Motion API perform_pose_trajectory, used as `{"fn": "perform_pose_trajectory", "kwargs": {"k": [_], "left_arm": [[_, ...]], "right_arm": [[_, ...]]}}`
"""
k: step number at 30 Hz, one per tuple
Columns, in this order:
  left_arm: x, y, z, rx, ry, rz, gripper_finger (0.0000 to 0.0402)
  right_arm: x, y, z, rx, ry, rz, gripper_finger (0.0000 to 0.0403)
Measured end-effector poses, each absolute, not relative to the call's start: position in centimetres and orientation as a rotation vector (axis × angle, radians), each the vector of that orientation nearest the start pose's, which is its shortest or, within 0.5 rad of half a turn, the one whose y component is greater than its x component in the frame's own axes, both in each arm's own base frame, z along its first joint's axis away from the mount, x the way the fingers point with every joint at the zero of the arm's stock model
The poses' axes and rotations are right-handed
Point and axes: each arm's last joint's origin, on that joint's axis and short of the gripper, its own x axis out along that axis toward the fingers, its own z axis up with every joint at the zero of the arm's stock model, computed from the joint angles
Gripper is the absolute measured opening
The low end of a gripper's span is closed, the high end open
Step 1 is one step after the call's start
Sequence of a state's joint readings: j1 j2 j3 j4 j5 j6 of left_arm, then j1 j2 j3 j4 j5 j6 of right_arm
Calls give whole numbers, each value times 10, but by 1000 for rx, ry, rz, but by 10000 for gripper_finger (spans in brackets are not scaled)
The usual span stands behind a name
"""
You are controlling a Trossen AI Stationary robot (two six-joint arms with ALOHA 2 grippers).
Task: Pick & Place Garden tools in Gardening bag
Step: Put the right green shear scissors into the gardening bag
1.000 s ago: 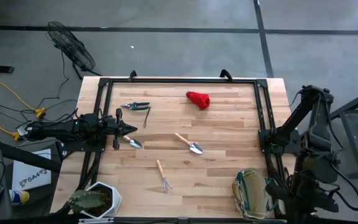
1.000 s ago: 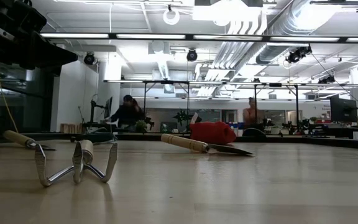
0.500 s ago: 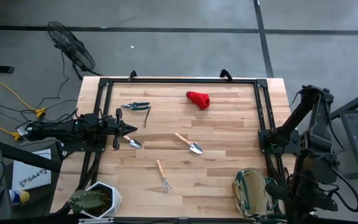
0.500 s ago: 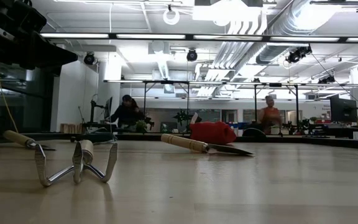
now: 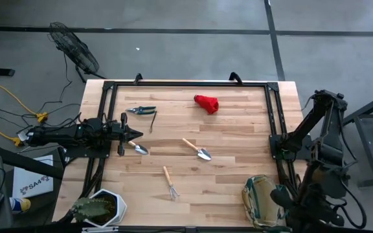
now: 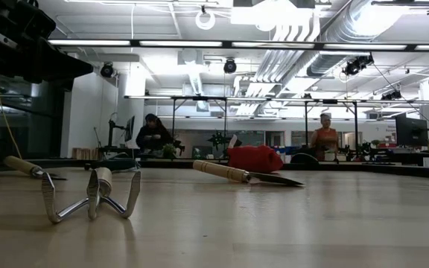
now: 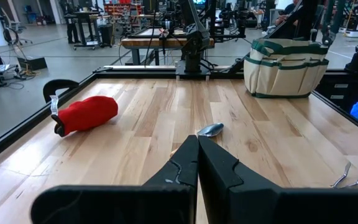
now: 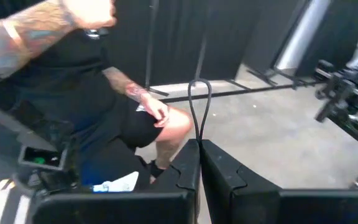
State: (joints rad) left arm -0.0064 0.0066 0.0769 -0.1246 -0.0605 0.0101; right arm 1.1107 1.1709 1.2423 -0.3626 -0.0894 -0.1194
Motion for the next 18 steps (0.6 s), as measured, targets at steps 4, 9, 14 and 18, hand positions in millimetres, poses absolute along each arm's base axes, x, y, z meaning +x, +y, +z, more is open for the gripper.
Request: {"fn": "perform_pose_trajectory", "kwargs": {"k": [4, 9, 14, 18], "left_arm": [[93, 1, 177, 12, 55, 54, 1], [93, 1, 177, 12, 54, 54, 1], [93, 1, 177, 12, 54, 54, 1], [93, 1, 177, 12, 54, 54, 1]], "right_arm": [[109, 224, 394, -239, 247, 1138, 3], [106, 225, 393, -215, 266, 1084, 3], [100, 226, 392, -208, 294, 1072, 3], [95, 227, 391, -211, 299, 986, 3]]}}
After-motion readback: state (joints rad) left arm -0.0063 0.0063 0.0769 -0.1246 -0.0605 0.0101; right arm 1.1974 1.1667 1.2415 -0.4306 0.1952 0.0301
